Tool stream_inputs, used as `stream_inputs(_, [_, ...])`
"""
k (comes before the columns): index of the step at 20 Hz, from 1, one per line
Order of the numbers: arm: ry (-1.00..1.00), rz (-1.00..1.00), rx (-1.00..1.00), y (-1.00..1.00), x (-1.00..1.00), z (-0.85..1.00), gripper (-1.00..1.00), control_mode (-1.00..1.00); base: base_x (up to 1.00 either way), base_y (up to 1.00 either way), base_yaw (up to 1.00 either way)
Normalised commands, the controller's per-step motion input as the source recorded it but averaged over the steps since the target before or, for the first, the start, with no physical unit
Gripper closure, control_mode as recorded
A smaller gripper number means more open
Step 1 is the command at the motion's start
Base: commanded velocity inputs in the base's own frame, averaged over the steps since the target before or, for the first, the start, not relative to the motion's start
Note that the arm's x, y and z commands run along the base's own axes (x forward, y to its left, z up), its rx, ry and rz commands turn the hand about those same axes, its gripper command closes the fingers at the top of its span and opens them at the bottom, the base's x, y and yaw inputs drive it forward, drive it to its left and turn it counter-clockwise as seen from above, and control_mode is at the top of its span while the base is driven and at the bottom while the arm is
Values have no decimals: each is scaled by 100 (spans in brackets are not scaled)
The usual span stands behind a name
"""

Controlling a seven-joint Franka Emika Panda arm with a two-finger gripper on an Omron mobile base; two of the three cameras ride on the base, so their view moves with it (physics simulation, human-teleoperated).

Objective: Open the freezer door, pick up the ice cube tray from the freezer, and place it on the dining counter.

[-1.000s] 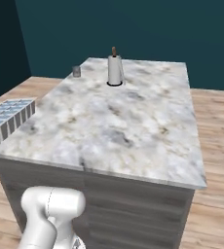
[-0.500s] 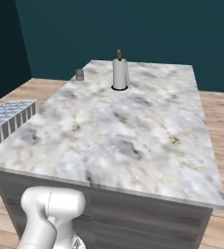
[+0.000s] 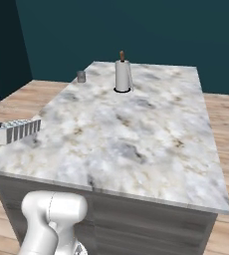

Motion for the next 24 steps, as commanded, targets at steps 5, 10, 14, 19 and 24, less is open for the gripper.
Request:
stream_inputs(5, [19,0,1,40,94,-69,100,-100,0,0,0])
stream_inputs(10, [3,0,0,25,76,-53,100,-100,0,0,0])
stream_inputs(14, [0,0,0,24,48,-50,100,-100,0,0,0])
stream_inputs(19, [1,-1,0,29,46,-45,100,-100,0,0,0])
stream_inputs(24, [0,-2,0,33,42,-50,100,-100,0,0,0])
